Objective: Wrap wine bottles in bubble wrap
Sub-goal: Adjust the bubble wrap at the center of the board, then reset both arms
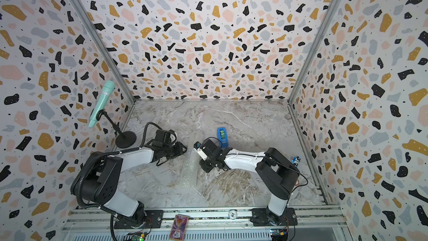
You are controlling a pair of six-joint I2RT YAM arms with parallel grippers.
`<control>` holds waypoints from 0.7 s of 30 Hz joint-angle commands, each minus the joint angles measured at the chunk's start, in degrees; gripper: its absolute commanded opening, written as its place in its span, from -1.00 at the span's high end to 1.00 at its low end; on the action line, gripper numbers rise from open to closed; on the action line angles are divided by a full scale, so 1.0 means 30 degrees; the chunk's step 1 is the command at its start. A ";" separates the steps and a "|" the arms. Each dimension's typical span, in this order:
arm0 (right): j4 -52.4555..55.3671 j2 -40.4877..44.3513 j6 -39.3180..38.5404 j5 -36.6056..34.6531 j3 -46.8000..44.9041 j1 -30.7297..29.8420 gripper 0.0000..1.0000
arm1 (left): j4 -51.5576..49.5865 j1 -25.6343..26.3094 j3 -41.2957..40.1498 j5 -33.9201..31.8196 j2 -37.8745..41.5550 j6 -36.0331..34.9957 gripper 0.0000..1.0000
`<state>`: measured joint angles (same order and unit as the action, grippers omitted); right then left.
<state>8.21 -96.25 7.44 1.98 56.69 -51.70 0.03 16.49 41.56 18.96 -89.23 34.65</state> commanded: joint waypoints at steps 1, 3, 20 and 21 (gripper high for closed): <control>0.1023 0.2806 -0.0491 -0.3269 -0.0076 0.1426 0.31 | -0.2937 -0.0737 0.1664 -0.1830 0.1306 -0.2022 0.21; 0.0975 0.4017 -0.0755 -0.4171 -0.0271 0.2591 0.27 | -0.4234 -0.1146 0.2623 -0.2833 0.1845 -0.2901 0.18; -0.2671 0.7499 -0.0245 -0.9923 -0.2053 1.2455 -0.91 | -0.1288 -0.2597 0.4843 -1.5392 0.8285 -0.9579 -0.99; -0.3231 0.7498 -0.0197 -0.9940 -0.2374 1.2635 -0.96 | -0.0441 -0.2597 0.4167 -1.5771 0.8713 -0.9997 -0.99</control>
<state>1.69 -73.78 4.23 -26.50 50.96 -14.79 -9.72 9.10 58.78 -19.68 -65.52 10.22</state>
